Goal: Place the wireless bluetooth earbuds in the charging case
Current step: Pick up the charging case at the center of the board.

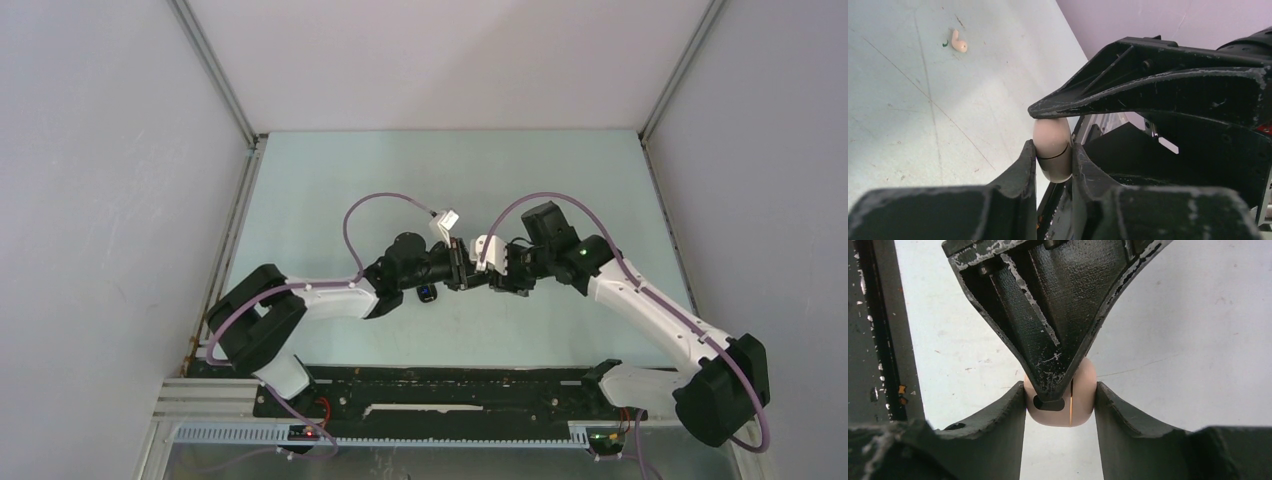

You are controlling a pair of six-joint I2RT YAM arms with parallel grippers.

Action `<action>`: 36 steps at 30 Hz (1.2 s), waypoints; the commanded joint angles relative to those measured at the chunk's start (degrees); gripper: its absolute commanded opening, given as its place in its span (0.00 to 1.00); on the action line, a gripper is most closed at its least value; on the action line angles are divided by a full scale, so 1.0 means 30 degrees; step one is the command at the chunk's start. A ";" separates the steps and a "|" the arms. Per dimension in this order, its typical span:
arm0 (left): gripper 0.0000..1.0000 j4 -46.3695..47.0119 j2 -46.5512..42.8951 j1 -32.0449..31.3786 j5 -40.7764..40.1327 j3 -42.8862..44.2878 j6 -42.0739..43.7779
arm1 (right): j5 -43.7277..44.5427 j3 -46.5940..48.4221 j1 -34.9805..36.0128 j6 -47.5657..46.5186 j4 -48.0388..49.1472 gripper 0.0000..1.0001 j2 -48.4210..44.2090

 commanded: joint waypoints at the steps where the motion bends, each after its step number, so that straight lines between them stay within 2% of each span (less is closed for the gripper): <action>1: 0.02 0.2648 0.0383 0.0134 0.1563 0.0114 0.0247 | -0.0195 0.0171 0.0127 0.1136 0.1206 0.51 -0.0550; 4: 0.00 0.4424 0.0401 0.0257 0.1562 -0.0755 0.0647 | -0.1221 0.0157 -0.0200 0.2201 0.1460 0.66 -0.0918; 7: 0.00 0.5440 0.0031 0.0252 0.1501 -0.1694 0.2043 | -0.3602 0.0370 -0.1353 0.3695 0.1231 0.86 -0.1320; 10: 0.00 0.7184 -0.0634 0.0207 0.1743 -0.3099 0.3332 | -0.7070 0.1341 -0.3630 0.4511 -0.0491 0.91 -0.1121; 13: 0.00 1.1238 -0.1285 0.0041 0.2188 -0.5394 0.5106 | -1.1050 0.2202 -0.6088 0.4520 -0.1853 0.87 -0.0873; 16: 0.02 1.3107 -0.1750 -0.0053 0.2351 -0.6668 0.6496 | -1.2331 0.2252 -0.7001 0.3615 -0.2791 0.78 -0.0654; 21: 0.02 1.1076 -0.3010 -0.0961 0.2122 -0.6757 0.9628 | -1.2039 0.2252 -0.5890 0.2127 -0.4954 0.68 0.0220; 25: 0.01 0.8945 -0.3920 -0.1583 0.1729 -0.6426 1.1556 | -1.0872 0.2252 -0.4240 0.1781 -0.5360 0.65 0.0496; 30: 0.01 0.9496 -0.3861 -0.1651 0.1792 -0.6492 1.1313 | -1.0560 0.2252 -0.3534 0.1930 -0.4659 0.64 0.0685; 36: 0.00 0.9717 -0.3909 -0.1652 0.1525 -0.6538 1.1202 | -1.0444 0.2251 -0.2501 0.1179 -0.5368 0.59 0.1594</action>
